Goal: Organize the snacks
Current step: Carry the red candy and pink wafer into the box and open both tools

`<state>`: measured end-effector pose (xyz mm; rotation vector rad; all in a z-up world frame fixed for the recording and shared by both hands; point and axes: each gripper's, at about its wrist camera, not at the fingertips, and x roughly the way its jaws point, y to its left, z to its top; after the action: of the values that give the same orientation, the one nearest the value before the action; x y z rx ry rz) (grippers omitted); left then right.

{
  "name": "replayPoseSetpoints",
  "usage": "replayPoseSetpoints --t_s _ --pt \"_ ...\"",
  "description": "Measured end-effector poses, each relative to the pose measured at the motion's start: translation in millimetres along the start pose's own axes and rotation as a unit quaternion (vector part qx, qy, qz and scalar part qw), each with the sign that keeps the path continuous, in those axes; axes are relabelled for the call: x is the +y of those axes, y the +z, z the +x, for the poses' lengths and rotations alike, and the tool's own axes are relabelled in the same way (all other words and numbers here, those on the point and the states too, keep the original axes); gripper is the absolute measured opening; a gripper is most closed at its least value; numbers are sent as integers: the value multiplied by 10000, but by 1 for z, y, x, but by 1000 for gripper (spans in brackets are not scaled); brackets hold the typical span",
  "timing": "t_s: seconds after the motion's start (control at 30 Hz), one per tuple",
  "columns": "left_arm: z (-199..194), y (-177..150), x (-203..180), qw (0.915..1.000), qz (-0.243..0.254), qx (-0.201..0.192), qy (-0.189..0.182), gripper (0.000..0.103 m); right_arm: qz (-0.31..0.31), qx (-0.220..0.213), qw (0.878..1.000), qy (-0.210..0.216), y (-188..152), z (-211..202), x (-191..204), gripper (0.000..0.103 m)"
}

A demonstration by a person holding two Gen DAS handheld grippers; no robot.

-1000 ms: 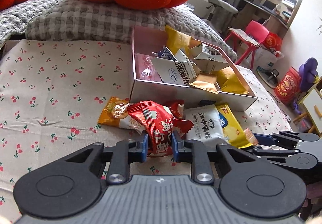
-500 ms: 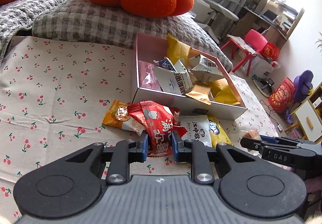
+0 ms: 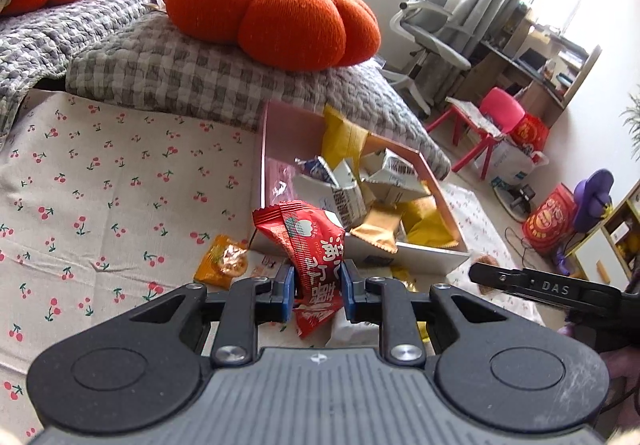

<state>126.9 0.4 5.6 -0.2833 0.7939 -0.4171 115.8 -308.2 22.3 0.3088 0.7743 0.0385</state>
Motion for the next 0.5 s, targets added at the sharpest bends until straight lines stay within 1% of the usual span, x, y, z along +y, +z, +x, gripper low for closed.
replayPoseSetpoints --t_s 0.13,0.23,0.33,0.5 --pt "3 3 -6 9999 88 -44 -35 21 267 -43 9996 101 6 5 4 41" --pt "11 10 -12 9995 289 -54 84 21 552 -134 9980 261 12 9 4 41" --pt "19 20 -14 9990 386 -127 171 21 842 -232 9953 406 17 13 2 41" --pt "39 44 -16 9978 491 -210 381 21 1088 -219 9927 461 20 26 0 41"
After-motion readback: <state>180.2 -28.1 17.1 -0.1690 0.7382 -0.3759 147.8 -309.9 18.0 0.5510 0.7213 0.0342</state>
